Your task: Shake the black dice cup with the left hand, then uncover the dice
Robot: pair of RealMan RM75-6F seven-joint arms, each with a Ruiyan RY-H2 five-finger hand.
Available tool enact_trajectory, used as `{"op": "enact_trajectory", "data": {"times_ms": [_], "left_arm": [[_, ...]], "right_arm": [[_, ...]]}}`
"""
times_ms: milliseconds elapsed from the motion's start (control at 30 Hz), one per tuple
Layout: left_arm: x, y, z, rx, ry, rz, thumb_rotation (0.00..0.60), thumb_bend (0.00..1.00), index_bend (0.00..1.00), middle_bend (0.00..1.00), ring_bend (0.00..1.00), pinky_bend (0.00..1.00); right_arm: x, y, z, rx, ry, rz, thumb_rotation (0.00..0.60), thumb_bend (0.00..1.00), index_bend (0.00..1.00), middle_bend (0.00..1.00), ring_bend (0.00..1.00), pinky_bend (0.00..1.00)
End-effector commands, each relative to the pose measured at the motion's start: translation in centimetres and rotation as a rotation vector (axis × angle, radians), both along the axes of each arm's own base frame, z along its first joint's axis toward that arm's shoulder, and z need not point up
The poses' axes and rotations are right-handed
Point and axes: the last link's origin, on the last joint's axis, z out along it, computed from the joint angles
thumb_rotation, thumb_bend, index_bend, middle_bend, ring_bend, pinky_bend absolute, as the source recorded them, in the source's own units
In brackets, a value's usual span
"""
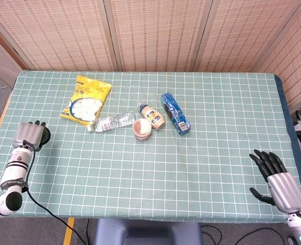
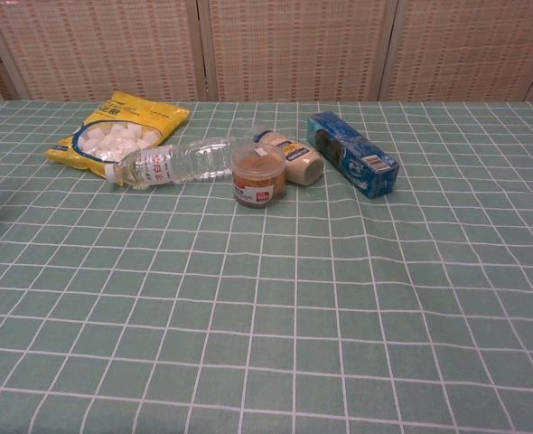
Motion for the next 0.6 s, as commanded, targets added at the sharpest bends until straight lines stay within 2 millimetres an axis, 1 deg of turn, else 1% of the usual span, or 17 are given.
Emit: {"op": "enact_trajectory", "data": {"times_ms": [33,200,333,467,600], "left_arm": [[2.9,-2.1,-5.0,-0.16,-0.219,-0.087,0.6,0.44,0.6,0.61,0.58,0.76],[3.9,-2.1,-5.1,-0.186,-0.433,-0.101,0.6,0.44,0.6,0.61,0.58,0.76],[5.0,-2.1,-4.9,-0.187,-0.654,-0.108,0.6,0.44,0.6,0.62,0.58,0.76],[5.8,-2.2,-4.6,-0.182,-0.896,-0.069,0.6,0.44,0.6,0.62,0.58,0.77],[6.2,-2.0,-3.8,-0.177,-1.106,0.004,0.6,0.44,0.6,0.62,0.58,0.77]], "right_arm": [[0.0,0.0,-0.2,0.008,0.003,-0.001,0.6,0.15,0.0,0.0,0.0,0.0],[0.0,-0.1,-0.2,0.001,0.0,-0.002,0.6,0.15,0.0,0.0,0.0,0.0],[-0.1,-0.1,-0.2,0.004,0.0,-0.003,0.6,0.15,0.0,0.0,0.0,0.0],[-0.1,-0.1,-0.3,0.012,-0.001,-0.003,0.6,0.15,0.0,0.0,0.0,0.0],[0.0,-0.1,-0.3,0.008,-0.002,-0.001,0.6,0.15,0.0,0.0,0.0,0.0]]}}
